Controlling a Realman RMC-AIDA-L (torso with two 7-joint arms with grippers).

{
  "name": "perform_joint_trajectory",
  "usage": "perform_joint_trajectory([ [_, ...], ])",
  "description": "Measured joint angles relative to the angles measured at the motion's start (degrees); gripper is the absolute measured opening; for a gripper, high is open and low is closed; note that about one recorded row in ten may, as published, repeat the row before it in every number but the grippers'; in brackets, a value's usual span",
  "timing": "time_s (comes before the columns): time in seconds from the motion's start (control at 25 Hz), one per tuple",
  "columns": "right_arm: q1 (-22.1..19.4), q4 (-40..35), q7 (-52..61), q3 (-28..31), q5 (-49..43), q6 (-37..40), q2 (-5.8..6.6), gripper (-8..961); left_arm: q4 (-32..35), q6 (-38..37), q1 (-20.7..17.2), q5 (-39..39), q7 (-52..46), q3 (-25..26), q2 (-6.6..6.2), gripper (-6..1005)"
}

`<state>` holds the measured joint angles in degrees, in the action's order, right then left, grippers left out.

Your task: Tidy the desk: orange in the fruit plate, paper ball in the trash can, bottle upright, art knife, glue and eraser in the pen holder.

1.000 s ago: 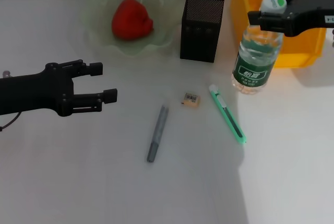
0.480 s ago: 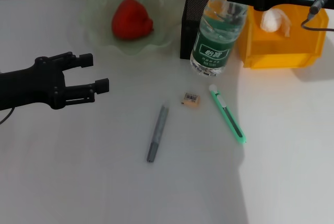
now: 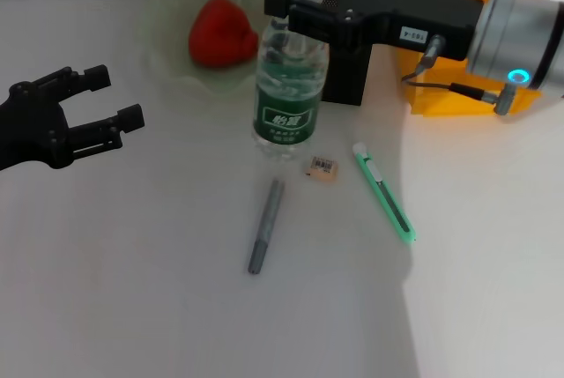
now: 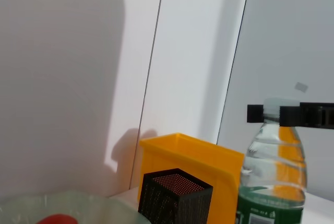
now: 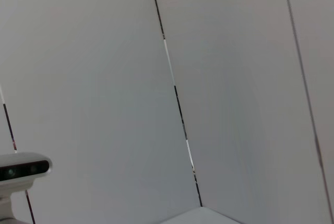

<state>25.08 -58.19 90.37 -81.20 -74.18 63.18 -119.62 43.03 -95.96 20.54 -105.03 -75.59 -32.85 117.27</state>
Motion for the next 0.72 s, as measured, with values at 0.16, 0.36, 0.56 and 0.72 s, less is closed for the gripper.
perform_joint_trajectory([
  [0.16,5.1,11.3,-8.8,-1.9,7.6,0.1,0.0,437,-0.7,-0.8,-0.4,0.1,1.3,1.4,0.02,846],
  [0.36,9.0,21.3,-18.6,-5.3,16.7,0.1,-0.15,437,-0.8,-1.6,-0.7,0.7,1.4,1.8,0.29,846],
  [0.56,10.7,25.4,-23.8,-9.3,23.0,-0.7,-0.21,437,-0.8,-2.1,-0.8,1.0,2.0,1.9,0.59,845],
  [0.72,12.2,27.8,-28.5,-14.4,29.3,-3.4,-0.25,437,-0.8,-2.4,-0.6,1.2,2.2,1.8,0.83,845],
])
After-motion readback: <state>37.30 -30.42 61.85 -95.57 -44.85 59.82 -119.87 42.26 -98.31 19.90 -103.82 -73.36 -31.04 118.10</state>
